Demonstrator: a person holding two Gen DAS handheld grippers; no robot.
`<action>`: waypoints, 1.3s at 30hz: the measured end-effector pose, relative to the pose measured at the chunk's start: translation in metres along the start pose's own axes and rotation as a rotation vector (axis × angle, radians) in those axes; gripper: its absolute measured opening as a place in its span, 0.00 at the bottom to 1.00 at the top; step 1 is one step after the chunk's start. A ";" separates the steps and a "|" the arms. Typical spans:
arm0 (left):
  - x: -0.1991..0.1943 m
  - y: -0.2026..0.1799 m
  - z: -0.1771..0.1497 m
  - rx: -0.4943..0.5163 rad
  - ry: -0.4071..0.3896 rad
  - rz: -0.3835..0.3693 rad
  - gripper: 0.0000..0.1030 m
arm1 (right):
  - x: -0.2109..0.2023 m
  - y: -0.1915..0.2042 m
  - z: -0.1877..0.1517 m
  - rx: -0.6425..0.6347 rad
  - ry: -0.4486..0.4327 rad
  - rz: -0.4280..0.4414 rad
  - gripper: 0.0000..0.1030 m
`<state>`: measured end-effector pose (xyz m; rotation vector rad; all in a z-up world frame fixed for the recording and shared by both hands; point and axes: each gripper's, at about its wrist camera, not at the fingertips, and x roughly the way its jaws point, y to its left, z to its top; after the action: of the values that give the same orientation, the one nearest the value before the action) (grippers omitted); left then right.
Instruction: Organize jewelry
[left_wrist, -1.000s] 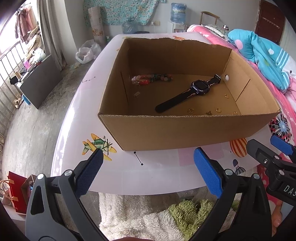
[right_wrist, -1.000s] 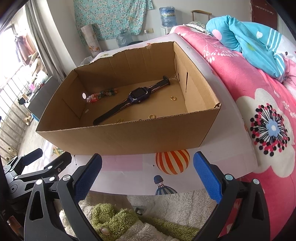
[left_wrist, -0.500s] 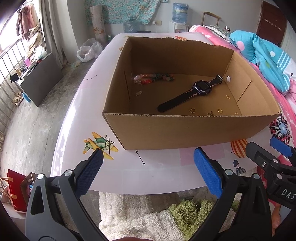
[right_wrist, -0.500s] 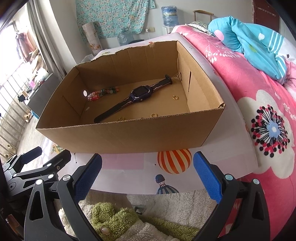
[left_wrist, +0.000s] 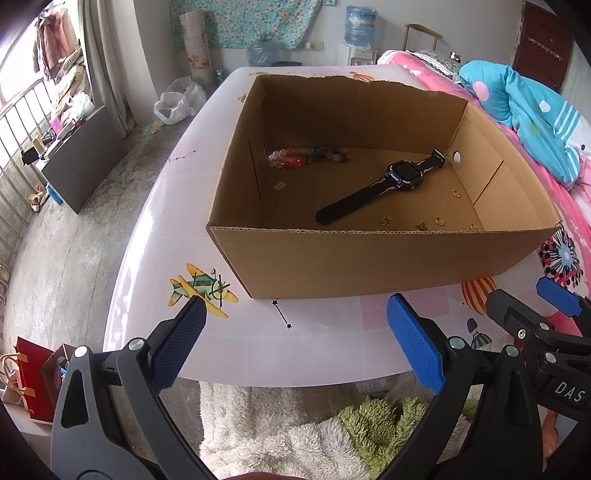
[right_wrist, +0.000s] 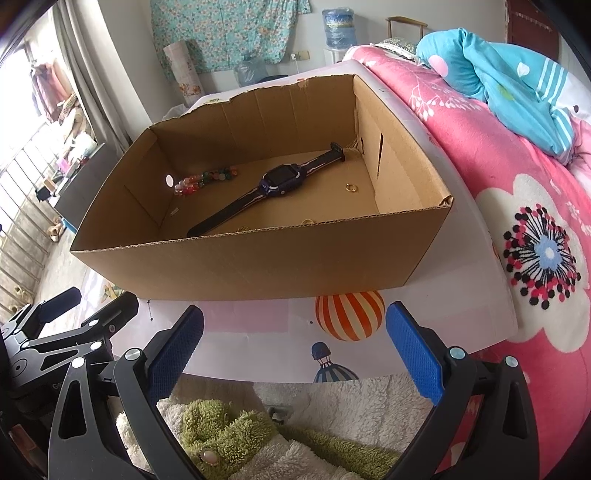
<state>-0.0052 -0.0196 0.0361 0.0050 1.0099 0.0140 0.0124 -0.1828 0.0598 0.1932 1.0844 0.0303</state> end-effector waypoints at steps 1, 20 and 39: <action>0.000 0.000 0.000 -0.001 0.000 0.000 0.92 | 0.000 0.000 0.000 -0.001 0.000 0.000 0.93; 0.000 0.000 -0.001 0.001 0.003 0.000 0.92 | 0.001 0.002 0.000 -0.004 0.004 0.000 0.93; 0.001 0.000 -0.001 0.004 0.006 0.000 0.92 | 0.004 0.003 -0.002 -0.005 0.011 0.007 0.93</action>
<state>-0.0051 -0.0193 0.0345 0.0090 1.0162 0.0122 0.0129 -0.1796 0.0560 0.1926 1.0947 0.0401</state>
